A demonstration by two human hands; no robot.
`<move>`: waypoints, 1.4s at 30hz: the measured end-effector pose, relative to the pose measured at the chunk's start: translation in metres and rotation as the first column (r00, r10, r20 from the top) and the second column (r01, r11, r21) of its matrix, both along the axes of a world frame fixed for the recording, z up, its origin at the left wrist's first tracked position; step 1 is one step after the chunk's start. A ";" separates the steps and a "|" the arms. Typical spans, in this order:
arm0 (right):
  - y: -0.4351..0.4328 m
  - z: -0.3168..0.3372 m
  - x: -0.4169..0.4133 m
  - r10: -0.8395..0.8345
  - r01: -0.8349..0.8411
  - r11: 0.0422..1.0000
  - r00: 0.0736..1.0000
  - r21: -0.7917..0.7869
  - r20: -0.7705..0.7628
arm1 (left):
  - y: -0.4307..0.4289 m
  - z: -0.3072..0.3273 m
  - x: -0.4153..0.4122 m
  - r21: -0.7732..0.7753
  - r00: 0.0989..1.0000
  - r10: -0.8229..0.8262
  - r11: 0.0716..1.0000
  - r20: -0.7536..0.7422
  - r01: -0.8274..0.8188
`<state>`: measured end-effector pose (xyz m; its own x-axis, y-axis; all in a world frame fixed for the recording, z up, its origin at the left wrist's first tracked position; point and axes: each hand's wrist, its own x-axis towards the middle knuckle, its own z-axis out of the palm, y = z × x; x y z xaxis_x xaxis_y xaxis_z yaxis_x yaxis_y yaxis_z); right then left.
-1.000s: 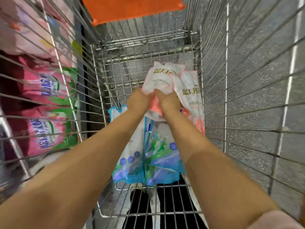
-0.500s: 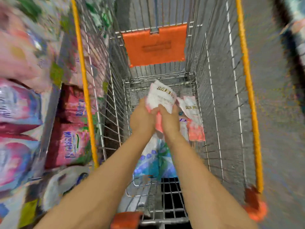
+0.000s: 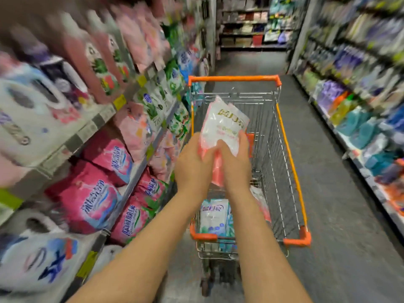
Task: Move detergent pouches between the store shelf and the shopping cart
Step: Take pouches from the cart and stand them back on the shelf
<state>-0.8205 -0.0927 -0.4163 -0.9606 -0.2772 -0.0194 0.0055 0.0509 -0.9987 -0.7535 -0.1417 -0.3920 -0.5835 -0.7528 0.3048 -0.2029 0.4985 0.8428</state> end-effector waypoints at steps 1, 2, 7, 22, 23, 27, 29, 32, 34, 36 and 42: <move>0.003 0.016 0.012 0.015 -0.017 0.999 0.999 -0.036 -0.038 | 0.005 0.014 0.013 -0.007 0.999 0.015 1.000 -0.049 -0.016; 0.007 0.032 0.024 0.027 -0.033 0.997 0.996 -0.066 -0.082 | 0.011 0.027 0.026 -0.020 0.995 0.035 0.999 -0.091 -0.037; 0.032 0.099 0.083 0.144 -0.190 0.975 0.938 -0.119 -0.314 | 0.047 0.084 0.092 -0.090 0.937 0.164 0.976 -0.309 -0.201; 0.142 0.238 0.355 0.400 -0.725 0.680 0.486 -0.103 -0.777 | 0.189 0.178 0.358 -0.111 0.470 0.511 0.584 -0.720 -0.804; 0.147 0.244 0.378 0.422 -0.759 0.643 0.465 -0.105 -0.778 | 0.197 0.184 0.381 -0.126 0.457 0.516 0.553 -0.725 -0.824; 0.165 0.267 0.473 0.474 -0.860 0.498 0.377 -0.111 -0.796 | 0.223 0.208 0.478 -0.138 0.395 0.551 0.449 -0.735 -0.883; 0.171 0.277 0.521 0.498 -0.899 0.421 0.341 -0.121 -0.798 | 0.233 0.217 0.529 -0.160 0.372 0.583 0.383 -0.722 -0.910; 0.177 0.289 0.595 0.508 -0.928 0.336 0.323 -0.162 -0.799 | 0.250 0.234 0.607 -0.237 0.384 0.636 0.308 -0.669 -0.922; 0.179 0.296 0.642 0.530 -0.944 0.268 0.310 -0.192 -0.789 | 0.261 0.244 0.656 -0.311 0.404 0.667 0.261 -0.626 -0.914; 0.181 0.304 0.689 0.530 -0.949 0.204 0.315 -0.242 -0.787 | 0.272 0.256 0.704 -0.365 0.409 0.692 0.221 -0.594 -0.904; 0.165 0.330 0.792 0.517 -0.974 0.050 0.214 -0.220 -0.829 | 0.277 0.290 0.813 -0.445 0.390 0.758 0.148 -0.522 -0.883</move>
<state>-0.0285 0.0719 -0.0860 0.0659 -0.5275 0.8470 0.0243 -0.8477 -0.5299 0.0599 0.1348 -0.1017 0.3576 -0.3600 0.8617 -0.7390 0.4551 0.4969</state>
